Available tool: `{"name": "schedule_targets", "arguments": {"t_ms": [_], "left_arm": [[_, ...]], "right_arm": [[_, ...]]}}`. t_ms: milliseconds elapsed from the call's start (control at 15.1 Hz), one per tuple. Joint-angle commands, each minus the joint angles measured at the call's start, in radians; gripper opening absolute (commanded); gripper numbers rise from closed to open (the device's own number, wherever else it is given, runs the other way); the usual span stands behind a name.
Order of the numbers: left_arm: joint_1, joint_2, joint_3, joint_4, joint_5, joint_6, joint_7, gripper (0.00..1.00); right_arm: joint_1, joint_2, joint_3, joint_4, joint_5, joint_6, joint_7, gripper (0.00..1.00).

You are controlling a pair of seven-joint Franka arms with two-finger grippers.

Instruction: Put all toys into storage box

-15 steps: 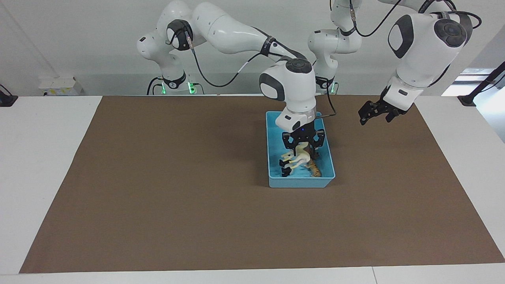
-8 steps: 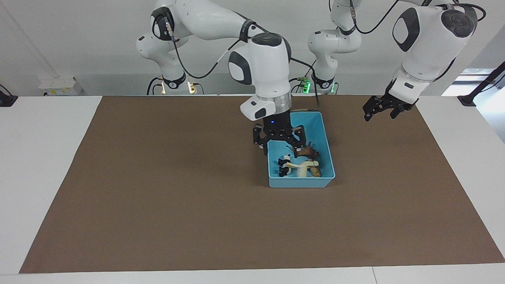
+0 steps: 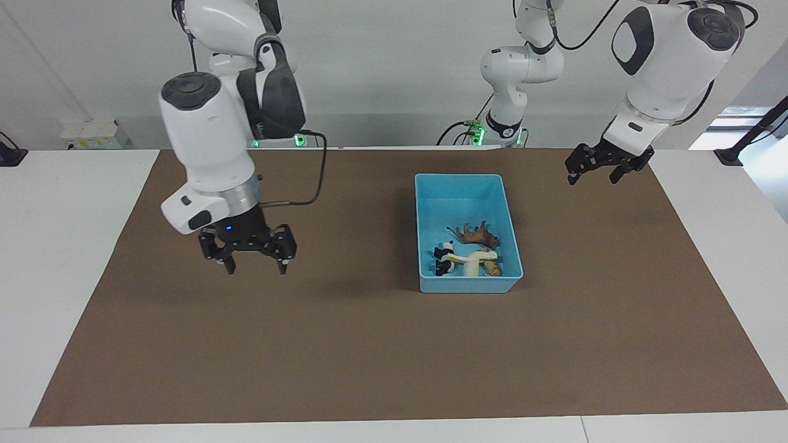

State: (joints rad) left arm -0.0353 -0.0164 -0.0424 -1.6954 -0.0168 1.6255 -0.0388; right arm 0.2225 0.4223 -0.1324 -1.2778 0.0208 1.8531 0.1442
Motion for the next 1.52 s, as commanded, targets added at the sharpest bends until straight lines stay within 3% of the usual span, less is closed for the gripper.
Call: {"name": "schedule_targets", "arguments": {"t_ms": [0, 331, 529, 728, 992, 1455], "left_arm": [[0.003, -0.025, -0.002, -0.017, 0.008, -0.006, 0.017, 1.00], [0.003, -0.028, -0.002, -0.029, 0.008, 0.002, 0.017, 1.00], [-0.002, -0.027, -0.004, -0.026, 0.009, 0.004, 0.013, 1.00], [0.011, -0.028, -0.002, -0.026, 0.009, -0.001, 0.008, 1.00], [0.012, -0.028, -0.002, -0.026, 0.009, -0.001, 0.008, 1.00], [0.012, -0.028, -0.002, -0.026, 0.009, -0.003, 0.008, 1.00]], "right_arm": [[-0.048, -0.072, 0.014, -0.064, -0.004, -0.073, -0.034, 1.00], [-0.175, -0.128, 0.016, -0.084, -0.004, -0.147, -0.150, 1.00], [-0.186, -0.239, 0.013, -0.185, -0.004, -0.236, -0.140, 1.00], [-0.201, -0.387, 0.014, -0.349, -0.004, -0.236, -0.117, 1.00], [-0.204, -0.494, 0.014, -0.439, -0.016, -0.223, -0.109, 1.00], [-0.219, -0.471, 0.016, -0.443, -0.055, -0.155, -0.114, 1.00]]}}
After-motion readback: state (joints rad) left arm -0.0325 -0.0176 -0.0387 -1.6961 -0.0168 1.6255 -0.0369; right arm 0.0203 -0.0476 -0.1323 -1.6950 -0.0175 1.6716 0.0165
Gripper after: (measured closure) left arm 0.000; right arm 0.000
